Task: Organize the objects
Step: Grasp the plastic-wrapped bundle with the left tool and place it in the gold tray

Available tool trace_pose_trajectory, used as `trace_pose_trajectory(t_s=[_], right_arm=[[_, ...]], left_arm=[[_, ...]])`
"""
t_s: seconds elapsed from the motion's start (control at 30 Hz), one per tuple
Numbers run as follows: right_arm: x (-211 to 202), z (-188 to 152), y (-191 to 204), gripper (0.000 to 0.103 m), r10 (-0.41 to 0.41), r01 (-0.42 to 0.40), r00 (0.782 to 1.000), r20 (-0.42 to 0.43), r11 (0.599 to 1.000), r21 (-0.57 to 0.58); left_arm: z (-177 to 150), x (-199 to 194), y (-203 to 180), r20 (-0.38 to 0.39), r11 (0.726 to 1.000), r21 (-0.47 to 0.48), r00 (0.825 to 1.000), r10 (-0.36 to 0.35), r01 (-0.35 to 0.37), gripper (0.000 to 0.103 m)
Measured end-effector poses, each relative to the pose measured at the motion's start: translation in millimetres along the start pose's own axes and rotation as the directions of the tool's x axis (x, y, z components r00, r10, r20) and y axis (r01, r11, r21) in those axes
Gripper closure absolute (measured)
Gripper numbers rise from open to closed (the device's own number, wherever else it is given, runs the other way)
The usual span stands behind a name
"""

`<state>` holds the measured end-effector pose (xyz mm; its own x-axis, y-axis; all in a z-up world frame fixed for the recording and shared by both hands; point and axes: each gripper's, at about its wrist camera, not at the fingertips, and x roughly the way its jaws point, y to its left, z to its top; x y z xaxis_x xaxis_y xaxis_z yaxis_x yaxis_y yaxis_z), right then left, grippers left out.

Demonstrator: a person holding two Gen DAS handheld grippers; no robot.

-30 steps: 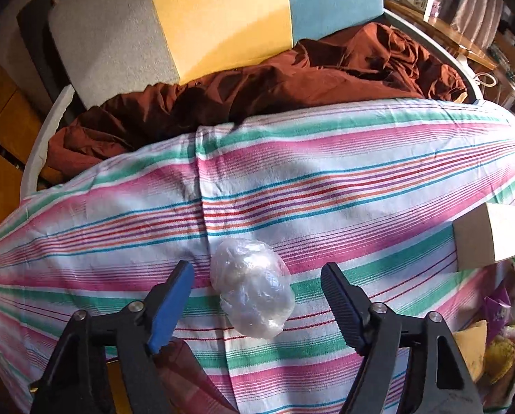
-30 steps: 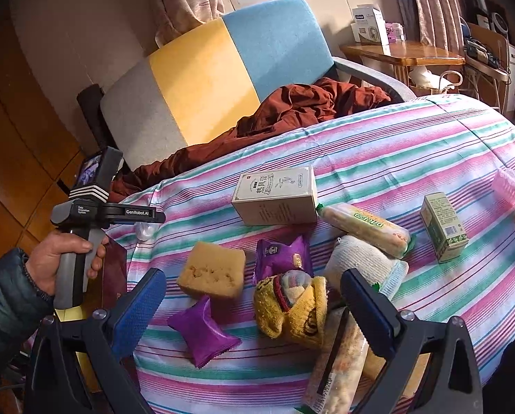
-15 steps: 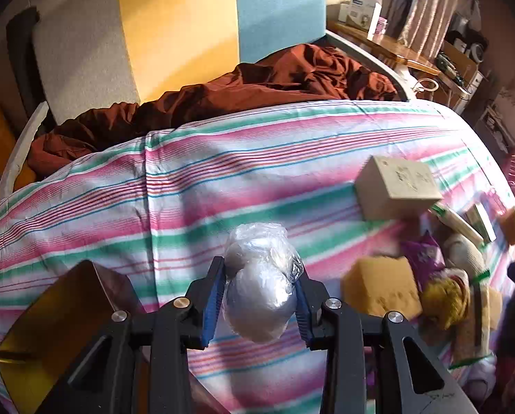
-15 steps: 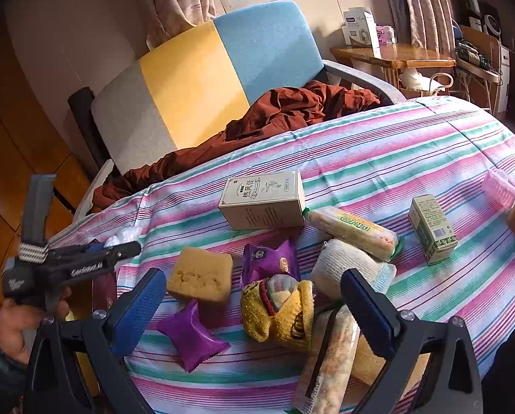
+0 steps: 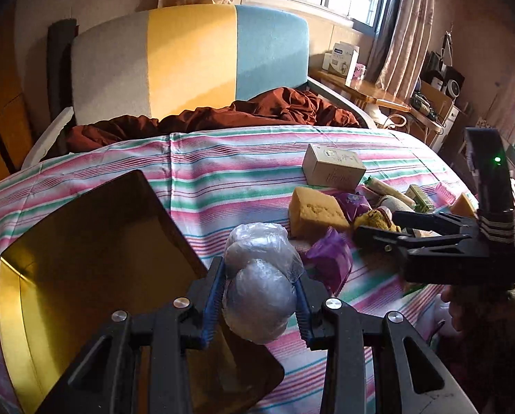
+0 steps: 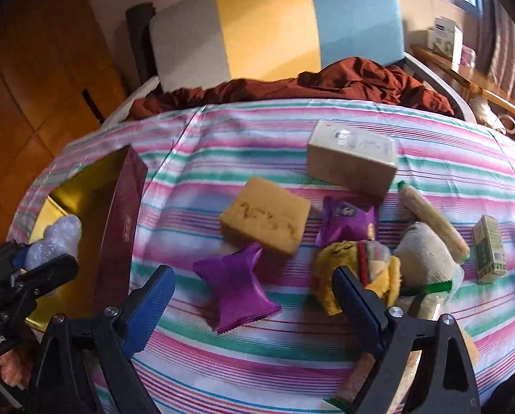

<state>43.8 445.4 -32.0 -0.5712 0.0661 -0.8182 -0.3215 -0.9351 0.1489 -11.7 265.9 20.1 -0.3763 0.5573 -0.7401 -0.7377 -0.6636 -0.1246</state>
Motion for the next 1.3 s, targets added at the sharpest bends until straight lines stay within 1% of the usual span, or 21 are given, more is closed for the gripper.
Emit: trace_pose_trajectory(t_s=[0.07, 0.13, 0.2, 0.23, 0.27, 0.3, 0.33, 0.43, 0.5, 0.6, 0.7, 0.83, 0.87, 1.07, 1.2, 1.3], right_arm=[[14, -1, 13, 0.009, -0.045, 0.042, 0.998, -0.037, 0.997, -0.064], [29, 0, 18, 0.01, -0.068, 0.062, 0.995, -0.07, 0.994, -0.086], [42, 0, 17, 0.022, -0.086, 0.076, 0.99, -0.11, 0.993, -0.092], [47, -1, 16, 0.025, -0.089, 0.078, 0.988, -0.127, 0.993, -0.092], [51, -1, 14, 0.036, -0.092, 0.079, 0.985, -0.143, 0.992, -0.093], [54, -2, 13, 0.056, -0.093, 0.078, 0.984, -0.155, 0.992, -0.096], [56, -4, 12, 0.066, -0.09, 0.075, 0.982, -0.166, 0.993, -0.097], [56, -5, 11, 0.066, -0.079, 0.065, 0.983, -0.167, 0.994, -0.086], [56, -6, 11, 0.066, -0.078, 0.064, 0.983, -0.167, 0.994, -0.089], [56, -6, 13, 0.066, -0.075, 0.059, 0.983, -0.169, 0.993, -0.1], [56, -7, 15, 0.066, -0.067, 0.049, 0.983, -0.169, 0.993, -0.109], [56, -7, 20, 0.066, -0.064, 0.044, 0.984, -0.165, 0.991, -0.124], [56, -6, 21, 0.066, -0.064, 0.043, 0.984, -0.163, 0.991, -0.128], [55, -10, 25, 0.066, -0.074, 0.05, 0.984, -0.163, 0.988, -0.146], [53, -11, 27, 0.066, -0.075, 0.051, 0.984, -0.162, 0.988, -0.147], [53, -11, 27, 0.066, -0.076, 0.052, 0.984, -0.163, 0.988, -0.147]], left_arm=[[-9, -1, 2, -0.003, 1.0, -0.012, 1.0, -0.002, 0.002, 0.065], [-19, -3, 4, -0.007, 1.0, -0.024, 1.0, -0.001, 0.001, 0.065], [-28, -7, 8, -0.008, 0.999, -0.048, 1.0, -0.008, 0.008, 0.065], [-30, -10, 9, -0.006, 0.998, -0.054, 1.0, -0.01, 0.01, 0.065], [-34, -14, 11, -0.003, 0.998, -0.059, 1.0, -0.012, 0.012, 0.065], [-36, -16, 12, 0.001, 0.998, -0.064, 1.0, -0.01, 0.01, 0.065], [-39, -18, 13, 0.005, 0.998, -0.07, 1.0, -0.009, 0.009, 0.065], [-47, -23, 21, 0.007, 0.995, -0.099, 1.0, -0.013, 0.014, 0.065], [-51, -29, 30, 0.011, 0.993, -0.121, 1.0, 0.002, 0.0, 0.065], [-54, -38, 51, 0.014, 0.986, -0.161, 0.999, 0.043, -0.041, 0.065], [-63, -44, 76, 0.002, 0.975, -0.195, 0.994, 0.112, -0.109, 0.065], [-83, -53, 108, -0.027, 0.954, -0.219, 0.978, 0.206, -0.207, 0.065], [-89, -54, 115, -0.039, 0.946, -0.219, 0.971, 0.236, -0.239, 0.065], [-112, -57, 142, -0.092, 0.913, -0.222, 0.939, 0.331, -0.343, 0.065], [-125, -58, 151, -0.115, 0.9, -0.245, 0.932, 0.342, -0.361, 0.064], [-129, -59, 152, -0.115, 0.894, -0.249, 0.928, 0.354, -0.372, 0.058]])
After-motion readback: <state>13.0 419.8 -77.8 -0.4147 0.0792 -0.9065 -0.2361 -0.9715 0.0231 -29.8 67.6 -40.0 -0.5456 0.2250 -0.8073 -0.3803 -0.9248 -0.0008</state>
